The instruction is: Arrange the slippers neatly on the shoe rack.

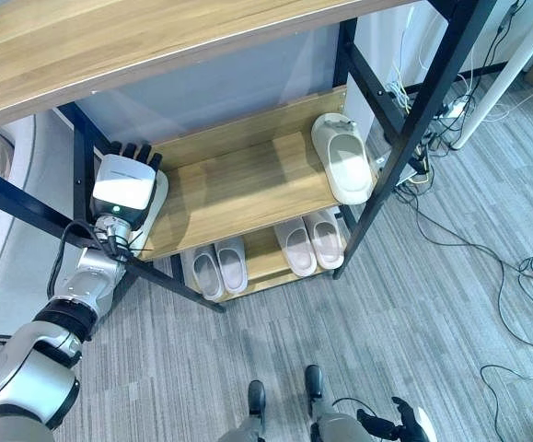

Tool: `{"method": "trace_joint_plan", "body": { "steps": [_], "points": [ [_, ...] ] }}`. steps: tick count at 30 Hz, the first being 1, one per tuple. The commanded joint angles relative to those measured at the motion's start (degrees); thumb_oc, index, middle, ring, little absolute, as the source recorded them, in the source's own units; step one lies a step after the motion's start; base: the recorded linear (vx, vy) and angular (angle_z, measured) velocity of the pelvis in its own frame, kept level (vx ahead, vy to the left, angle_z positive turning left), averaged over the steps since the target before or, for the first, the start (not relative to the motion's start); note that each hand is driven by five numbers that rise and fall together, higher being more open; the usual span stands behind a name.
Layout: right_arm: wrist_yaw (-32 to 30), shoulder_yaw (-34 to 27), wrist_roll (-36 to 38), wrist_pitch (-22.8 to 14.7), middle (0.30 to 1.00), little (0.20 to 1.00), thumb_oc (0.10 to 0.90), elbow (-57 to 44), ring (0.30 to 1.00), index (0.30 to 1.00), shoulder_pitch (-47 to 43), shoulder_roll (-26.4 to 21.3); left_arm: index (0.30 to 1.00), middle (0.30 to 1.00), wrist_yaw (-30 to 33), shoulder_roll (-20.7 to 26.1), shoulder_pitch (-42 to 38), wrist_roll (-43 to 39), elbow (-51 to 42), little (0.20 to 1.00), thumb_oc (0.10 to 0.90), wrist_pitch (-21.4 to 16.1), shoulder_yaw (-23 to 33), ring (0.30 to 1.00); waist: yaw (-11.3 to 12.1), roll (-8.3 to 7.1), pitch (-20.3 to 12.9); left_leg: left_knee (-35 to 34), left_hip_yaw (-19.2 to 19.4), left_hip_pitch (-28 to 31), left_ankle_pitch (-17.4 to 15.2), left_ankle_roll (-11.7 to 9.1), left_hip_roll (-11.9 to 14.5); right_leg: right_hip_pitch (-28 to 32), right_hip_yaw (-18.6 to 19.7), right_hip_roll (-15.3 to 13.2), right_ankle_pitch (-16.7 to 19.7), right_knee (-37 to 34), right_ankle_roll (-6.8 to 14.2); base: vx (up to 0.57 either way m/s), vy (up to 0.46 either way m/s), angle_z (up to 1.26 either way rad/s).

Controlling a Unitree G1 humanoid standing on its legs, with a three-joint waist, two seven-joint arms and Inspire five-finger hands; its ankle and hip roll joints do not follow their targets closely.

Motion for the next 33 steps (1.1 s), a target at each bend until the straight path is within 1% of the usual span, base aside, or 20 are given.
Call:
{"method": "trace_joint_plan", "body": {
  "steps": [1,6,11,13,18,19,21,24,29,33],
  "points": [
    [-1.63,0.29,1.19,-3.20,0.900,0.900,0.800,-3.45,0.900,0.900,-0.89,0.67,0.900,0.900,1.72,2.04,-10.27,0.70,4.30,0.900,0.800,2.34,1.23,0.900,-0.25,-1.61,-2.24,0.09,0.90,-0.98,-4.38,1.31,-2.52,1.09,4.66,-3.65,-4.83,0.26,8.69,0.01,0.007,-0.05],
    [-1.94,0.23,1.94,-3.83,0.900,0.900,0.800,-3.45,0.900,0.900,-1.38,0.43,0.900,0.900,0.72,0.14,-13.58,1.76,6.98,0.900,0.800,2.16,-2.58,0.900,-0.50,-1.62,-1.88,0.09,1.02,-1.79,-4.22,1.32,-2.48,0.11,4.85,-3.64,-4.55,0.26,8.81,0.00,0.001,-0.01],
    [-1.99,0.05,2.23,-3.90,0.900,0.900,0.800,-3.71,0.900,0.900,-1.49,0.14,0.900,0.900,0.56,-0.66,-14.00,1.51,8.39,0.900,0.800,2.48,-2.96,0.900,-0.48,-1.73,-2.00,0.09,1.05,-2.00,-4.21,1.35,-2.45,-0.17,4.94,-3.67,-4.52,0.26,8.80,0.01,-0.005,-0.03],
    [-2.00,-0.05,2.41,-3.99,0.900,0.900,0.800,-3.99,0.900,0.900,-1.14,0.25,0.900,0.900,0.77,-0.50,-13.68,1.35,7.68,0.900,0.800,2.57,-2.22,0.900,-0.37,-1.75,-2.06,0.09,1.05,-1.98,-4.24,1.37,-2.43,-0.19,4.91,-3.62,-4.58,0.26,8.77,0.00,0.000,0.00],
    [-1.89,-0.80,3.20,-3.96,0.900,0.900,0.800,-4.43,0.900,0.900,-0.99,0.55,0.900,0.900,1.26,0.93,-12.69,2.12,1.22,0.900,0.800,2.28,-0.14,0.900,-0.06,-1.81,-2.02,0.09,0.81,-1.11,-4.48,1.37,-2.54,0.84,4.74,-3.53,-5.04,0.26,8.62,0.01,-0.006,0.03],
    [-1.89,-0.79,3.21,-3.96,0.900,0.900,0.800,-4.43,0.900,0.900,-0.99,0.54,0.900,0.900,1.24,0.94,-12.65,2.14,1.18,0.900,0.800,2.29,-0.10,0.900,-0.07,-1.81,-2.00,0.09,0.80,-1.08,-4.48,1.37,-2.54,0.87,4.74,-3.53,-5.04,0.26,8.62,0.01,-0.004,0.04],
    [-1.59,-1.42,3.40,-3.54,0.900,0.900,0.800,-4.30,0.900,0.900,-0.67,1.19,0.900,0.900,1.09,2.38,-11.30,3.01,-6.02,0.900,0.800,1.13,1.84,0.900,0.47,-1.75,-2.05,0.09,0.57,-0.34,-4.78,1.36,-2.63,1.76,4.61,-3.61,-5.40,0.26,8.62,0.00,0.000,0.00],
    [-1.41,-1.37,3.12,-3.17,0.900,0.900,0.800,-4.00,0.900,0.900,-0.61,1.36,0.900,0.900,1.04,3.10,-9.34,3.44,-8.98,0.900,0.800,0.66,3.45,0.900,0.57,-1.65,-2.01,0.09,0.48,0.01,-4.89,1.36,-2.69,2.13,4.52,-3.63,-5.52,0.26,8.64,0.00,0.000,0.00],
    [-1.22,-1.40,2.95,-2.78,0.900,0.900,0.800,-3.28,0.900,0.900,-0.88,1.58,0.900,0.900,1.18,3.43,-7.33,3.90,-10.79,0.900,0.800,0.52,5.09,0.900,0.82,-1.54,-1.95,0.09,0.48,0.32,-4.94,1.34,-2.69,2.49,4.32,-3.68,-5.64,0.26,8.65,0.00,0.001,0.01],
    [-1.32,-1.31,2.68,-2.53,0.900,0.900,0.800,-2.92,0.900,0.900,-1.43,1.58,0.900,0.900,1.23,4.10,-6.31,4.23,-9.61,0.900,0.800,1.27,5.85,0.900,1.15,-1.46,-1.91,0.09,0.39,0.35,-4.85,1.34,-2.58,2.57,4.11,-3.67,-5.59,0.26,8.66,0.00,0.000,0.01]
  ]
}}
